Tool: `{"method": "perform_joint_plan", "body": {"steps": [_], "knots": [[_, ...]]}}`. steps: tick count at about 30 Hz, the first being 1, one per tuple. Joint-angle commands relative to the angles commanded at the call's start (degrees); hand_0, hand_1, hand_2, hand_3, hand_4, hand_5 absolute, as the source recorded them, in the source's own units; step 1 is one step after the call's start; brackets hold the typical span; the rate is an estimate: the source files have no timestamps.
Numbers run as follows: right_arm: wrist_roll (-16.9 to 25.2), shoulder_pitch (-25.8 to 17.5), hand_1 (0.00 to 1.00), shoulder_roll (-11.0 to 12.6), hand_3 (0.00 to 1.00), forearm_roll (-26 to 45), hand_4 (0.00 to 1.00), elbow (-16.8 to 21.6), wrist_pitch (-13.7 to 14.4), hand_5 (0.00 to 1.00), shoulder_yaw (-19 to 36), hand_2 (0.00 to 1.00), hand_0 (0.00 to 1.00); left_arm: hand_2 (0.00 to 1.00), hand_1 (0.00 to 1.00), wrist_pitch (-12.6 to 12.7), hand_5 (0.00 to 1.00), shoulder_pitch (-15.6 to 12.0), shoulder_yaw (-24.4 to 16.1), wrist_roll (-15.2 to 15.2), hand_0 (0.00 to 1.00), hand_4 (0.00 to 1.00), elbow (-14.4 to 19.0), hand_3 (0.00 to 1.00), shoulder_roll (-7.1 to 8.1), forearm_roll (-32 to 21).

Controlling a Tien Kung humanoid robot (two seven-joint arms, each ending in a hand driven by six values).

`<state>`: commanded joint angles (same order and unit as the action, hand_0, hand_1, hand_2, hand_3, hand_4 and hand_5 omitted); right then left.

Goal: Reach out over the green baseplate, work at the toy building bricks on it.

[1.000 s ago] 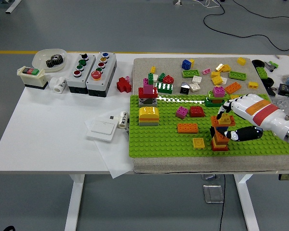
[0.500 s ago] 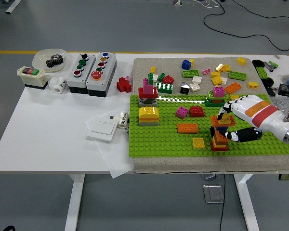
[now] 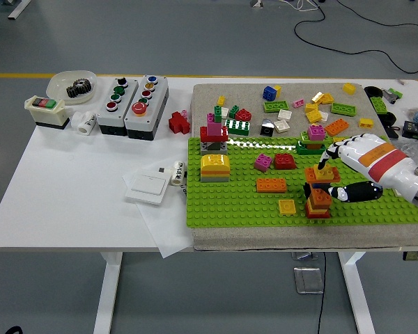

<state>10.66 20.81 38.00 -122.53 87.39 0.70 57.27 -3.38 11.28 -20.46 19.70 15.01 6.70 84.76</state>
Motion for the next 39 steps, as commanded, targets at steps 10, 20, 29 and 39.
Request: {"method": "perform_joint_plan", "body": {"steps": [10,20,29,39], "knots": [[0.35,-1.32,0.599,-0.26,0.560,-0.71,0.727,0.22,0.38,0.447,0.17,0.663,0.596,0.688,0.630,-0.47,0.732,-0.19,-0.26,-0.66,0.553,0.655,0.07,0.615,-0.07,2.14],[0.65,-2.38,0.597,-0.58,0.559,-1.34,0.729,0.27,1.00,0.447,0.16,0.664,0.597,0.687,0.633,-0.68,0.733,-0.35,-0.42,-0.90,0.553,0.656,0.14,0.616,-0.11,2.71],[0.75,-2.48,0.598,-0.57,0.559,-1.50,0.732,0.31,1.13,0.447,0.35,0.665,0.596,0.687,0.635,-0.59,0.734,-0.21,-0.19,-1.04,0.556,0.655,0.17,0.616,-0.05,2.42],[0.86,-2.13,0.598,-0.71,0.561,-1.22,0.735,0.30,1.29,0.446,0.37,0.667,0.597,0.687,0.636,-0.61,0.735,-0.04,-0.05,-1.05,0.557,0.655,0.17,0.616,-0.02,2.18]]}}
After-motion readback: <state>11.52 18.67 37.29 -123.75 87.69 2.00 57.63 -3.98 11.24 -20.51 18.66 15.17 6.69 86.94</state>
